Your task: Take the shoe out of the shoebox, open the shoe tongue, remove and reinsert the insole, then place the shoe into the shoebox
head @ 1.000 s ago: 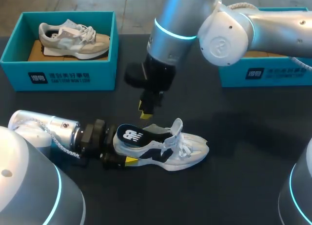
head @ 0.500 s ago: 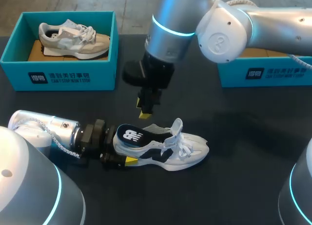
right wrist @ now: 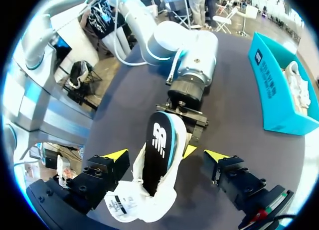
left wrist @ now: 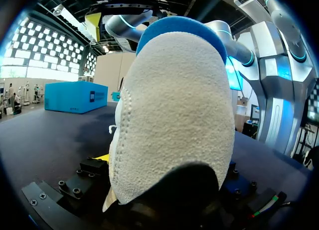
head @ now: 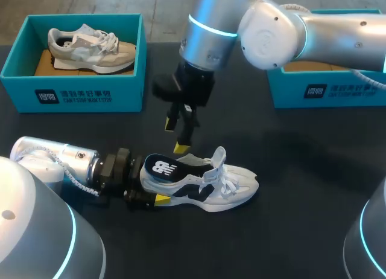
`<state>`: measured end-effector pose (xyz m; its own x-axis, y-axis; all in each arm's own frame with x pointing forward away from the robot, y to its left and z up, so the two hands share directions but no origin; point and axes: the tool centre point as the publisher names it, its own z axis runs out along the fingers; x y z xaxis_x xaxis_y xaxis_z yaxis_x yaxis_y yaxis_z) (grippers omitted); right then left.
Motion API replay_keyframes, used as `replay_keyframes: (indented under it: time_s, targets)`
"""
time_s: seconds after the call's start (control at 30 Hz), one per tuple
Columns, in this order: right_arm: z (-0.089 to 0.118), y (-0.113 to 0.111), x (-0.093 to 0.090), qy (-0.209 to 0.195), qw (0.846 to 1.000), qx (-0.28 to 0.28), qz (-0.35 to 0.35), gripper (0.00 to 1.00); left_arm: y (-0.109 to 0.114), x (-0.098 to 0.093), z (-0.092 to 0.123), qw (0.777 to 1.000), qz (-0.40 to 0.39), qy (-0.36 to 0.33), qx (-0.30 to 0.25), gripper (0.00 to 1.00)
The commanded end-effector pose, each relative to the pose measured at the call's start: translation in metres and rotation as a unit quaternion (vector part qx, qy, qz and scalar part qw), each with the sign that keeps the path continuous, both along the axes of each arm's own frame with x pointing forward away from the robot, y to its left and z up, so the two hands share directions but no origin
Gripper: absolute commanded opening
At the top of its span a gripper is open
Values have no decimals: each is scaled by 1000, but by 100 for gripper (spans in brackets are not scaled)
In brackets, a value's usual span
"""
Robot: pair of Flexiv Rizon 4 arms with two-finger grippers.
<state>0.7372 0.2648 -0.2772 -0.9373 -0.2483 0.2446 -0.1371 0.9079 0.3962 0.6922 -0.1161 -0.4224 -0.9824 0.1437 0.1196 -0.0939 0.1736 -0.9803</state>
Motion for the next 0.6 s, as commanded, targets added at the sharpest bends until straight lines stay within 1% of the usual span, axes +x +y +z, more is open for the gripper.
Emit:
replay_keyframes:
  time_s: [0.03, 0.13, 0.27, 0.33, 0.4, 0.6]
  targets:
    - [-13, 7, 6, 31, 999, -2, 8, 89, 1, 1, -2, 1000, 1, 0, 0, 0]
    - [-18, 9, 4, 43, 999, -2, 9, 81, 1, 1, -2, 1000, 1, 0, 0, 0]
    - [-27, 11, 1, 64, 998, -4, 7, 79, 1, 1, -2, 1000, 1, 0, 0, 0]
    - [-32, 12, 0, 74, 997, -4, 7, 72, 1, 1, -2, 1000, 1, 0, 0, 0]
    - [-36, 13, -2, 82, 997, -4, 7, 68, 1, 1, -2, 1000, 1, 0, 0, 0]
    - [-45, 16, -6, 100, 995, -5, 9, 64, 1, 1, -2, 1000, 1, 0, 0, 0]
